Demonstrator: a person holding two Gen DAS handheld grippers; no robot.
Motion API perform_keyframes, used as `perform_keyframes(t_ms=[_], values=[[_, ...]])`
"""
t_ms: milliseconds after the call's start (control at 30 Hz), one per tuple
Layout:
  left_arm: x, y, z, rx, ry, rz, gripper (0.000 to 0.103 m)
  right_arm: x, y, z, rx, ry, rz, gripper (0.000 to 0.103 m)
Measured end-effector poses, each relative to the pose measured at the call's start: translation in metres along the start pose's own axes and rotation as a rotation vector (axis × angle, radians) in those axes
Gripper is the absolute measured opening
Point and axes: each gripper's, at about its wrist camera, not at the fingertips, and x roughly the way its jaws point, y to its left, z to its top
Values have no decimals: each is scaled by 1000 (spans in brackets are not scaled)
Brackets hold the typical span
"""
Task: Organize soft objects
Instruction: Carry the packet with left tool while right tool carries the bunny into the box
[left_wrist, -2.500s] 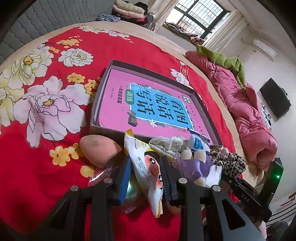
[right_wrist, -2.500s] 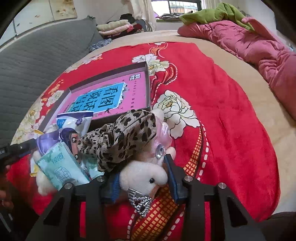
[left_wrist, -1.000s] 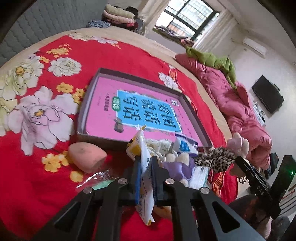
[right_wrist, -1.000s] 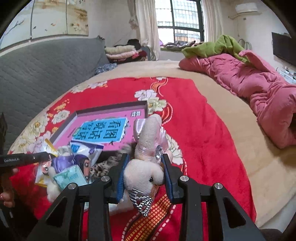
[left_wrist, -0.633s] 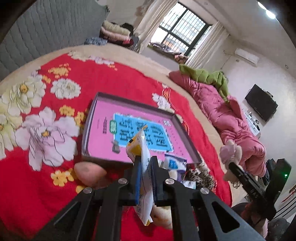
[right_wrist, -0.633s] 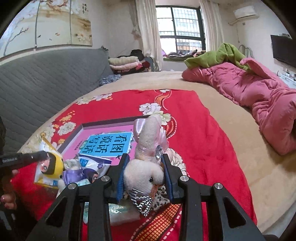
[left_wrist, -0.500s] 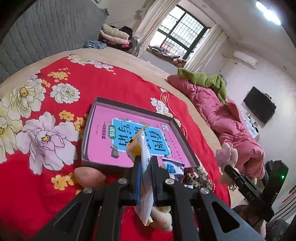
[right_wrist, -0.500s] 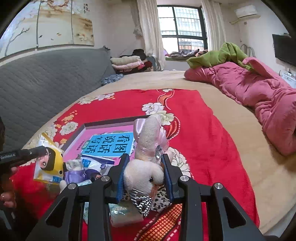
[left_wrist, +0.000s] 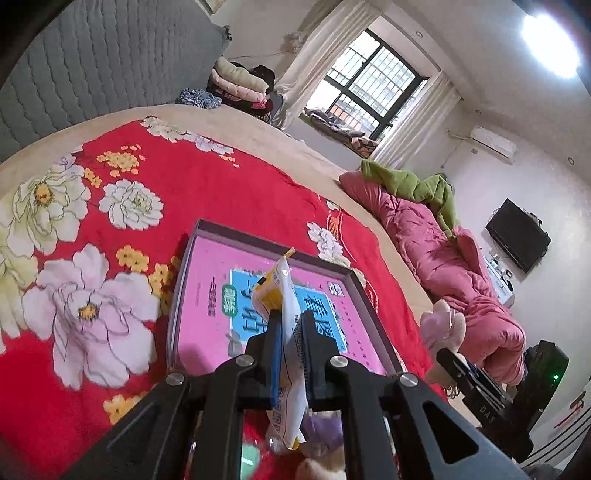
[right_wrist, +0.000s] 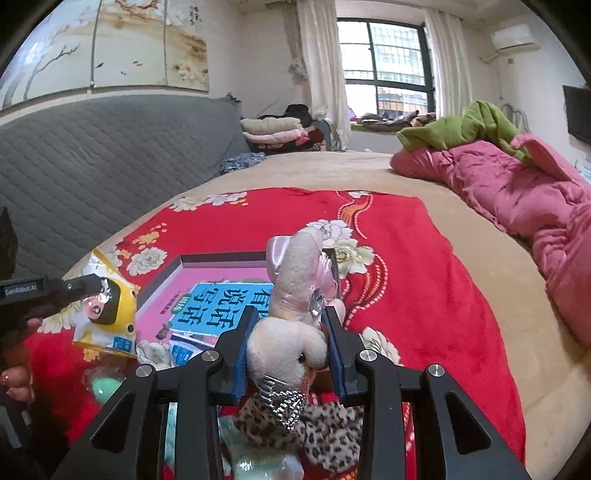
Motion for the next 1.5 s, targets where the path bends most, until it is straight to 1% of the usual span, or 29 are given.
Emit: perform_keyframes(t_ms=[233,400,667,933,1133,1333,1500], values=[[18,13,16,-29,-15,19,10,21,0,5,-23,25,-10,36],[38,25,19,-61,22,29,10,39,1,5,-40,62,-20,36],[57,32,18,-62,64,46,10,60,-1,3,-48,106,-35,36],[62,34,17,-38,81,94,10,77,-7,0,-56,155,-68,36],[65,38,18,-32,98,130,11,90,-6,-5,-77,212,-70,37],[70,44,16,-34,125,161,11,98,-2,-7,-120,228,-80,37],[72,47,15,-38,137,175,11,105,-3,-8,-121,251,-72,38]])
